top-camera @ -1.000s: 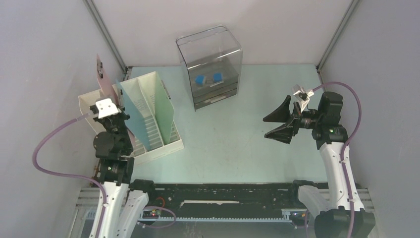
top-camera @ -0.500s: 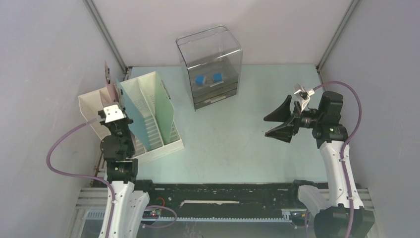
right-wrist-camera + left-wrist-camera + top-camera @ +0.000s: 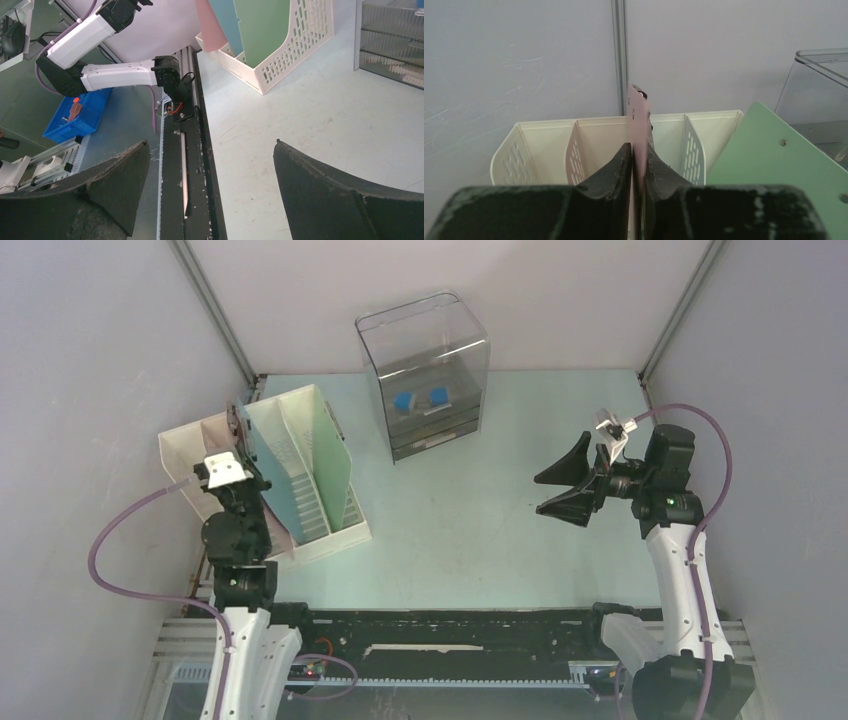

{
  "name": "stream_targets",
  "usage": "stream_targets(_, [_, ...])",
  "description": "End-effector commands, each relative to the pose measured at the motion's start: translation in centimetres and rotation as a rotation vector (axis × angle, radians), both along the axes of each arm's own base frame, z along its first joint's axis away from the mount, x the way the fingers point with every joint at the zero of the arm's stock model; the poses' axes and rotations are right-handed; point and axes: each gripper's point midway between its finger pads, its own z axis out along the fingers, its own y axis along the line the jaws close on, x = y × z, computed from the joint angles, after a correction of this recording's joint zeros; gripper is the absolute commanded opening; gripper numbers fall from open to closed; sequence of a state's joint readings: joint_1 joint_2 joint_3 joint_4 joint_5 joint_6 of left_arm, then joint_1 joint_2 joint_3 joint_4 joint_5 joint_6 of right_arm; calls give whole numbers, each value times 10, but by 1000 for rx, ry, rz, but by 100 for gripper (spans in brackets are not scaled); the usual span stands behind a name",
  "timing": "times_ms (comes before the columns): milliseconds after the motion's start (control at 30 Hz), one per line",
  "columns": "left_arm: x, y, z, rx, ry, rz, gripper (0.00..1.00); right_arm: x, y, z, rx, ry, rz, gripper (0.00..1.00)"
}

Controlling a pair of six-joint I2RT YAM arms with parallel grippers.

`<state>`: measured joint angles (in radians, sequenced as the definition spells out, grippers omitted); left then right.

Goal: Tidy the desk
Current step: Place the folder in the storage box.

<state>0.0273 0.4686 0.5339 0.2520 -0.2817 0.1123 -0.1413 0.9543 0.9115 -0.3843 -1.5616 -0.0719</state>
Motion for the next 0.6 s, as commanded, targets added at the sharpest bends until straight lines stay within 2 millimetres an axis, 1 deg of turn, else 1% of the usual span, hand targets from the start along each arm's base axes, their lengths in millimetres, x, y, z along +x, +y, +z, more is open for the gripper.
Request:
stream_targets(0, [-2,6,-22,-19,78,31,20,-26,1,15,57,-28,131,100])
stream_targets(167, [-13,6,-8,-27,7,28,21,-26,0,15,55,-33,125,100])
stream_targets(233, [-16,6,-6,-27,0,31,24,-27,0,15,55,-34,124,100])
stream_targets(300, [-17,6,-8,-27,12,33,37,-27,0,16,55,-34,124,100])
stream_targets(333, [-19,5,-8,-46,18,26,56,-27,0,16,55,-34,124,100])
stream_targets(400, [-21,4,-6,-83,18,18,76,-26,0,15,55,-34,123,100])
stream_targets(467, [-22,2,-4,-118,34,5,85,-26,0,16,55,-34,121,100])
stream_targets(500, [-22,1,-6,-144,61,-2,89,-26,0,16,55,-34,121,100])
stream_targets(567, [-22,-1,-5,-186,96,-7,94,-26,0,16,55,-33,121,100])
